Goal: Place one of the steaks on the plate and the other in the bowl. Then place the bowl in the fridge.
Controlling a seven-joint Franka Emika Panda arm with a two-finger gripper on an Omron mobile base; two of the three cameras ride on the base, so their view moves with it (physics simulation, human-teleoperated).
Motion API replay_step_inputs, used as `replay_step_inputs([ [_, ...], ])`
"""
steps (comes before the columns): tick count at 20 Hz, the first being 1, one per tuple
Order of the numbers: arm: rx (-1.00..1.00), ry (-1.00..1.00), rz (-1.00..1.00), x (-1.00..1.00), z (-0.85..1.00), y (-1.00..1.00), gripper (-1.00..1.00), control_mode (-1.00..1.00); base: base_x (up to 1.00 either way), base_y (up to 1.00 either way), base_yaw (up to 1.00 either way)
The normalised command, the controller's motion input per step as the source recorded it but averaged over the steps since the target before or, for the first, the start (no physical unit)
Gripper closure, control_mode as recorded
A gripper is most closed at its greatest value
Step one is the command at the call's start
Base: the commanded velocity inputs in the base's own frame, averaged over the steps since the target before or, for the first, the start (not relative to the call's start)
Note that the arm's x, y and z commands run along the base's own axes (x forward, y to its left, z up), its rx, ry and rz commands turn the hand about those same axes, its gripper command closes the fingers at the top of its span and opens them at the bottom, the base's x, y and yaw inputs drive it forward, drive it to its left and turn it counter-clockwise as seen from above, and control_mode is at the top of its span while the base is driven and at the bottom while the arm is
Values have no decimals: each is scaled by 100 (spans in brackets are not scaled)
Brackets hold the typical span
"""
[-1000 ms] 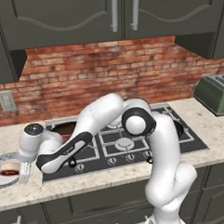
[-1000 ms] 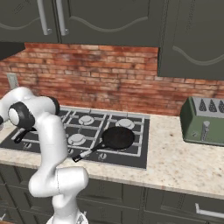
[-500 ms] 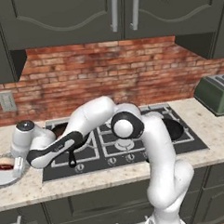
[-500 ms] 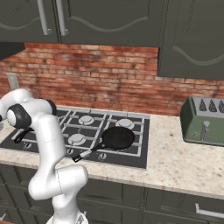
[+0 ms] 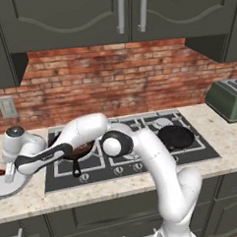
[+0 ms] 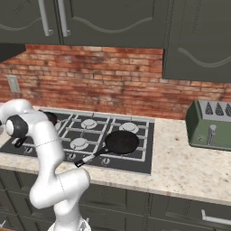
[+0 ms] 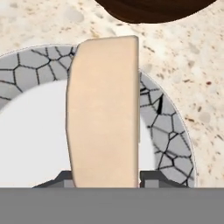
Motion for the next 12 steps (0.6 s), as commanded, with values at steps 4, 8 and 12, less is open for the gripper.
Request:
replay_step_inputs([
  [4,-5,0,-6,5,0,5,-100,-100,0,0,0],
  [8,-2,0,-5,-3,0,-8,-100,-100,0,0,0],
  [12,0,0,-4,-41,0,-43,-100,-100,0,0,0],
])
